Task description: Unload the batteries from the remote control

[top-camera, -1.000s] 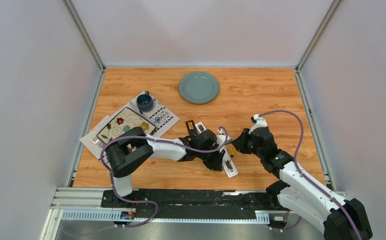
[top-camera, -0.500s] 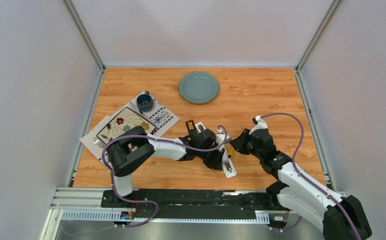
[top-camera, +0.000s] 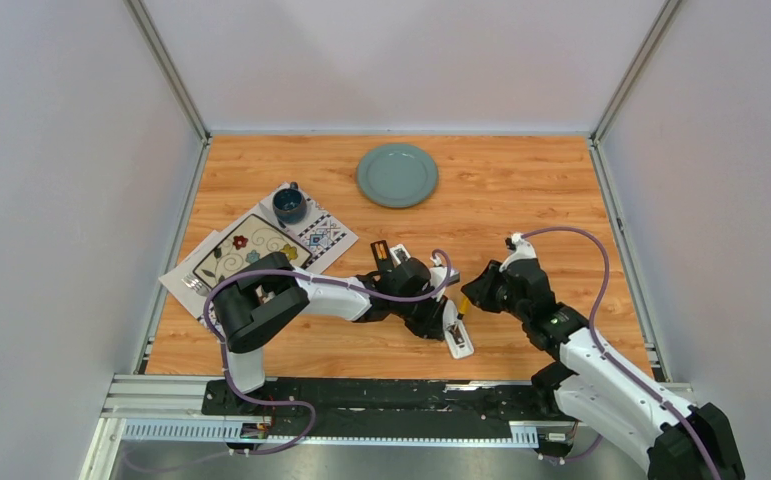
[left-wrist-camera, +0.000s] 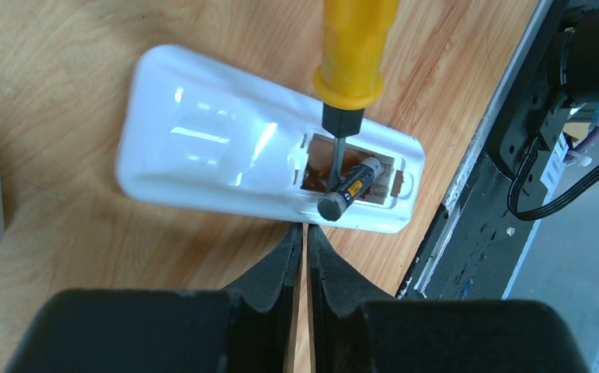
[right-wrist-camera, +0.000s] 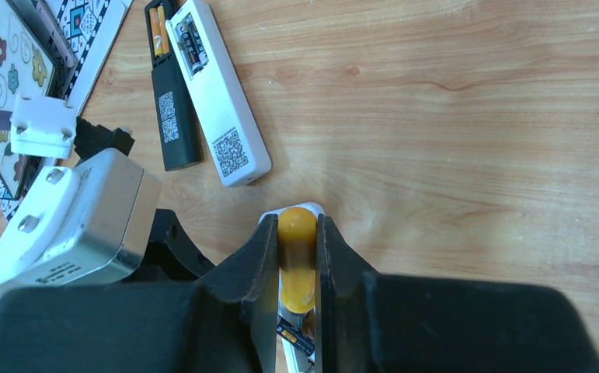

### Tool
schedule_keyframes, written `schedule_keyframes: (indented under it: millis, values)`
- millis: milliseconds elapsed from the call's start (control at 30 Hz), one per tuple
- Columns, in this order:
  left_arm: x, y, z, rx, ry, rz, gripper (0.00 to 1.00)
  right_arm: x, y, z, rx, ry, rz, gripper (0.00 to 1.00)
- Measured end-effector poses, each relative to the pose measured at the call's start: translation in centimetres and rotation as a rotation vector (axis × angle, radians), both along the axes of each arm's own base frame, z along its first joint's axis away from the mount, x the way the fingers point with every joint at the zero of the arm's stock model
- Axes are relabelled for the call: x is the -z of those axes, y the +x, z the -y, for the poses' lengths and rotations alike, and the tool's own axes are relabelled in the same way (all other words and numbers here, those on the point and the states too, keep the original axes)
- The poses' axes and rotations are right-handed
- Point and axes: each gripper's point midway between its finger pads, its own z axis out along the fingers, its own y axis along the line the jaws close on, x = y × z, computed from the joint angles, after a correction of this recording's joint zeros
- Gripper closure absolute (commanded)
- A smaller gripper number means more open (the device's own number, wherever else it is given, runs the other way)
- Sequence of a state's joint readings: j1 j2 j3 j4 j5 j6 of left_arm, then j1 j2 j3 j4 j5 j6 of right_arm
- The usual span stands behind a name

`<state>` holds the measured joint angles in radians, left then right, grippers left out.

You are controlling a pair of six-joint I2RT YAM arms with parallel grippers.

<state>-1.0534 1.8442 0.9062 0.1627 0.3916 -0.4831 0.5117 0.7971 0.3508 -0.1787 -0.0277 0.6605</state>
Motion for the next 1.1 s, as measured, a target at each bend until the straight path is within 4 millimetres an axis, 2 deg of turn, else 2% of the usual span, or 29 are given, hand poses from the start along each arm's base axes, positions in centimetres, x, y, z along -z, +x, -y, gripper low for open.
schedule_keyframes:
  millis: [300, 533, 800, 1000, 1033, 1067, 1100]
  values:
    - [0.1, 0.5, 0.0, -0.029, -0.003, -0.023, 0.87, 0.2, -1.2, -0.2, -0.036, 0.003, -0.038, 1.00]
    - [0.0, 0.9, 0.1, -0.040, -0.011, -0.022, 0.87, -0.9, -1.2, -0.6, -0.052, 0.026, -0.021, 1.00]
    - [0.1, 1.1, 0.1, -0.045, -0.008, -0.019, 0.84, -1.0, -1.4, -0.9, -0.068, 0.039, -0.028, 1.00]
    - [-0.3, 2.5, -0.9, -0.081, 0.022, 0.016, 0.72, -1.3, -1.3, -1.0, -0.068, 0.041, -0.023, 1.00]
    - [-0.3, 2.8, -1.3, -0.091, 0.035, 0.024, 0.65, -1.5, -1.2, -1.0, -0.067, 0.043, -0.018, 1.00]
    - [-0.4, 3.1, -1.8, -0.098, 0.049, 0.034, 0.62, -1.9, -1.1, -1.1, -0.067, 0.046, -0.012, 1.00]
    - [-0.5, 3.3, -2.2, -0.105, 0.063, 0.043, 0.53, -2.1, -0.9, -1.2, -0.068, 0.046, -0.008, 1.00]
